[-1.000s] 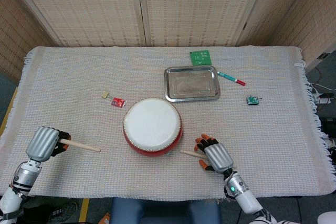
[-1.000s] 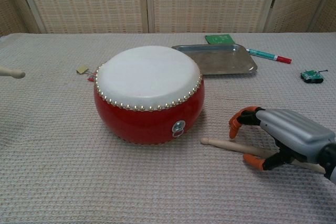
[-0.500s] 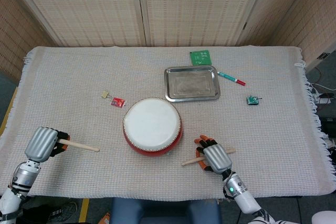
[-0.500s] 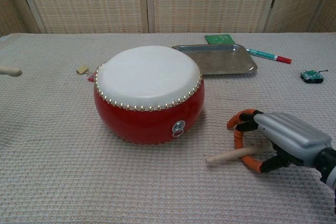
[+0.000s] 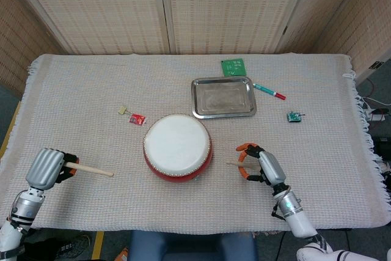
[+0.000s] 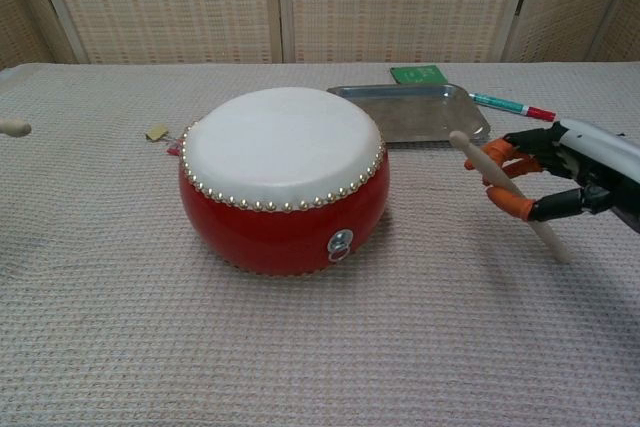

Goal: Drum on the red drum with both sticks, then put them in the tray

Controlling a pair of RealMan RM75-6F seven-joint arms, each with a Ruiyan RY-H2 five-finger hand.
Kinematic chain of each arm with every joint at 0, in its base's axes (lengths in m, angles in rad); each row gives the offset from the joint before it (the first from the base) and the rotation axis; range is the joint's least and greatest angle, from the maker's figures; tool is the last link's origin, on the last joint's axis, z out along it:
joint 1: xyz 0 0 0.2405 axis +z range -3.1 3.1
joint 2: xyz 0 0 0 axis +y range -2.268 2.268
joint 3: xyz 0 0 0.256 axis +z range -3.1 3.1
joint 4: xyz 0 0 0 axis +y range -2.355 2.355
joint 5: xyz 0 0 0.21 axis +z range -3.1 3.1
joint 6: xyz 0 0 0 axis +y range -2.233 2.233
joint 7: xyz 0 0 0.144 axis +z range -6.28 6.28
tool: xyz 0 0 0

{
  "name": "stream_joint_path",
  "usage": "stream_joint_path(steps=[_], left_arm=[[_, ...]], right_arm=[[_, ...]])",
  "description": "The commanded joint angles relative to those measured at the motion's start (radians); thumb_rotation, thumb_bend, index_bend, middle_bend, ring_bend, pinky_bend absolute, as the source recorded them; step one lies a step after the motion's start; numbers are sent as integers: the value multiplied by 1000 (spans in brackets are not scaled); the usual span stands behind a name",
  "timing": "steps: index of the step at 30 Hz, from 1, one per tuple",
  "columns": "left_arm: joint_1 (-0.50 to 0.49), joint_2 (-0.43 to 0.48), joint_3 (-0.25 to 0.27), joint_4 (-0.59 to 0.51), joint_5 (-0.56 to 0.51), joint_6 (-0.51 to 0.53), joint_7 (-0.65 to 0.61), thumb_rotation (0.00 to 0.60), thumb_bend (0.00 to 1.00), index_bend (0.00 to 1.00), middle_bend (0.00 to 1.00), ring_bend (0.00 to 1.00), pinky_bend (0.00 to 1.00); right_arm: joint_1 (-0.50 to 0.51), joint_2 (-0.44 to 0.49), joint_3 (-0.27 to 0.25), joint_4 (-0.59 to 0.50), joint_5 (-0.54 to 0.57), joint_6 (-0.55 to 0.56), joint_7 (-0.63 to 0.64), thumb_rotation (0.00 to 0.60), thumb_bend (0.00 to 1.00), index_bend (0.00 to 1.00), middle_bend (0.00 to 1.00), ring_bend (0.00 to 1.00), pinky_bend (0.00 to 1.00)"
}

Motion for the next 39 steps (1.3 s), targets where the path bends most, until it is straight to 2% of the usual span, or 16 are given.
stream_joint_path(steps=[1,3,7,12,19,25,31,39], left_arm=[[1,2,-1,-5,-2,-1,2,600,785,1000,1000,1000,1000],[1,3,-2,-8,-4,-3,4,600,786,1000,1000,1000,1000],[3,5,0,-17,-5,-4,8,600,785,1000,1000,1000,1000],[5,10,1,-25,-3,-4,15,600,785,1000,1000,1000,1000],[2,12,0,-32,-5,-11,15,600,786,1000,1000,1000,1000],[0,16,-3,-38,-4,-12,17,600,785,1000,1000,1000,1000],[0,19,-5,-39,-6,-14,12,600,782,1000,1000,1000,1000],[8,16,-1,-14,-11,-12,-15,600,782,1000,1000,1000,1000]], right_arm=[[32,119,95,-26,69,-97,413,600,384,707,382,300,319],[41,124,109,-1,76,-123,526,600,384,713,422,351,357],[58,118,119,71,66,-171,770,600,383,716,448,387,383],[75,109,80,178,-11,-186,982,600,384,689,460,408,383],[112,40,13,385,-107,-152,1238,600,357,527,460,409,383],[135,-16,-18,491,-133,-122,1300,600,304,495,460,399,383],[155,-43,-21,513,-138,-98,1309,600,300,516,460,399,383],[211,-83,-36,520,-133,-137,1249,600,300,537,460,399,383]])
